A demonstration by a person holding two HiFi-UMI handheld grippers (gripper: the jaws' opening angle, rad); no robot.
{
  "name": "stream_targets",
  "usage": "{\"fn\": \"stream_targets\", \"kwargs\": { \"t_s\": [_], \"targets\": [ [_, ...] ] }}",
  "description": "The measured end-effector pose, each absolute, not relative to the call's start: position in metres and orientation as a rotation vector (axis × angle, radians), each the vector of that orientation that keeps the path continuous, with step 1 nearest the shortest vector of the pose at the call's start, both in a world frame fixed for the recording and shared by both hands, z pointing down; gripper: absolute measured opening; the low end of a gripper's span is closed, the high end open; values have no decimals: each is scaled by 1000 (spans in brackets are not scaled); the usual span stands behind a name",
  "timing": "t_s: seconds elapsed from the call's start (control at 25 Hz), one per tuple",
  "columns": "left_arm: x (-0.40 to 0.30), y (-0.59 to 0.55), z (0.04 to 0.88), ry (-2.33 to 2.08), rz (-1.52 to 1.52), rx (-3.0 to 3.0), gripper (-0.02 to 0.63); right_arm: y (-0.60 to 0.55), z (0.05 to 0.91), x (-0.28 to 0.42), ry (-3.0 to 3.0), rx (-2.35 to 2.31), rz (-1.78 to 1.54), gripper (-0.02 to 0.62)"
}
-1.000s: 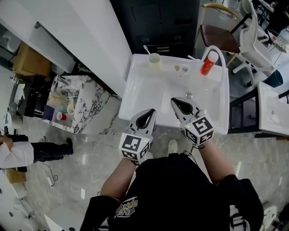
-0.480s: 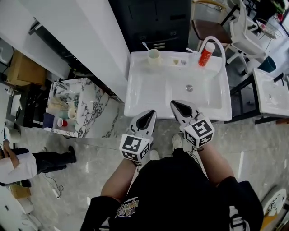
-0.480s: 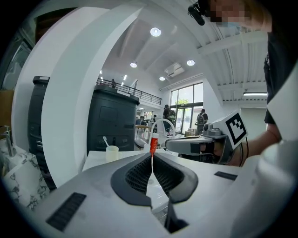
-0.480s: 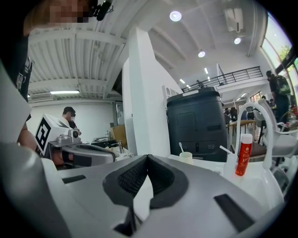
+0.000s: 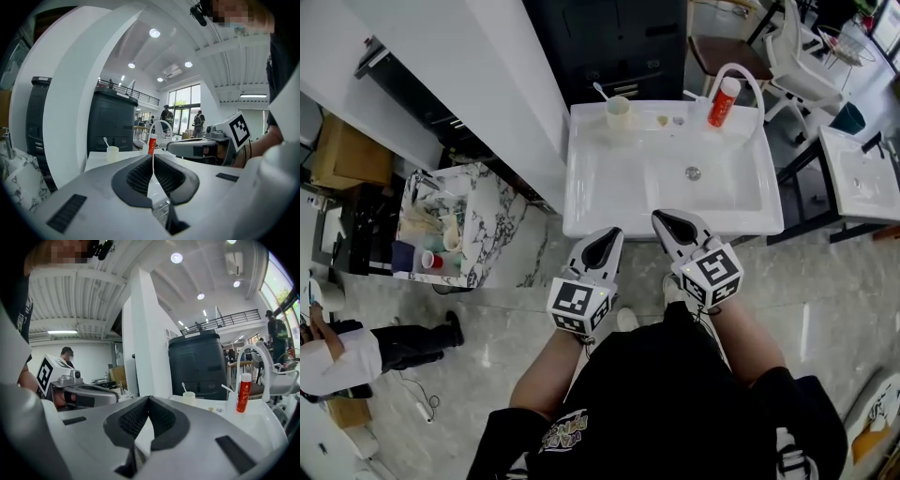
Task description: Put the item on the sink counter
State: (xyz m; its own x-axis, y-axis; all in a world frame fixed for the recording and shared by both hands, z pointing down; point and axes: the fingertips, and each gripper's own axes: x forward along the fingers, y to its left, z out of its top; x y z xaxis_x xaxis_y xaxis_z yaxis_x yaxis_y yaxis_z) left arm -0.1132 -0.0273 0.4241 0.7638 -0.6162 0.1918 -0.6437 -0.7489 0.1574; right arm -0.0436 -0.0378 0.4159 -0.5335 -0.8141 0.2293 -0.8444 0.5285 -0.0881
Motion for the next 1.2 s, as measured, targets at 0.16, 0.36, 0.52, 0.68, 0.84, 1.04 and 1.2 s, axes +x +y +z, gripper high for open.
{"fn": "stream_targets", "kwargs": {
  "t_s": [0.16, 0.36, 0.52, 0.68, 0.84, 1.04, 1.2],
  "targets": [
    [-113, -22, 424, -977, 178, 2756, 20, -32, 415, -45, -2597, 1439, 272, 54],
    [-117, -18, 422, -956, 177, 2770, 20, -27, 413, -49, -2588, 1456, 265, 54],
    [-119, -16, 421, -951, 174, 2777, 20, -23, 412, -52, -2585, 1460, 255, 54],
    [-122, -12, 421, -944, 172, 2781, 20, -19, 412, -55, -2581, 1462, 249, 54],
    [-123, -8, 421, -942, 170, 2784, 20, -16, 411, -56, -2579, 1462, 242, 54],
    [-126, -6, 420, -940, 170, 2789, 20, -14, 410, -59, -2580, 1463, 234, 54],
    [-125, -6, 420, -938, 170, 2788, 20, -13, 410, -59, -2580, 1462, 240, 54]
  ]
}}
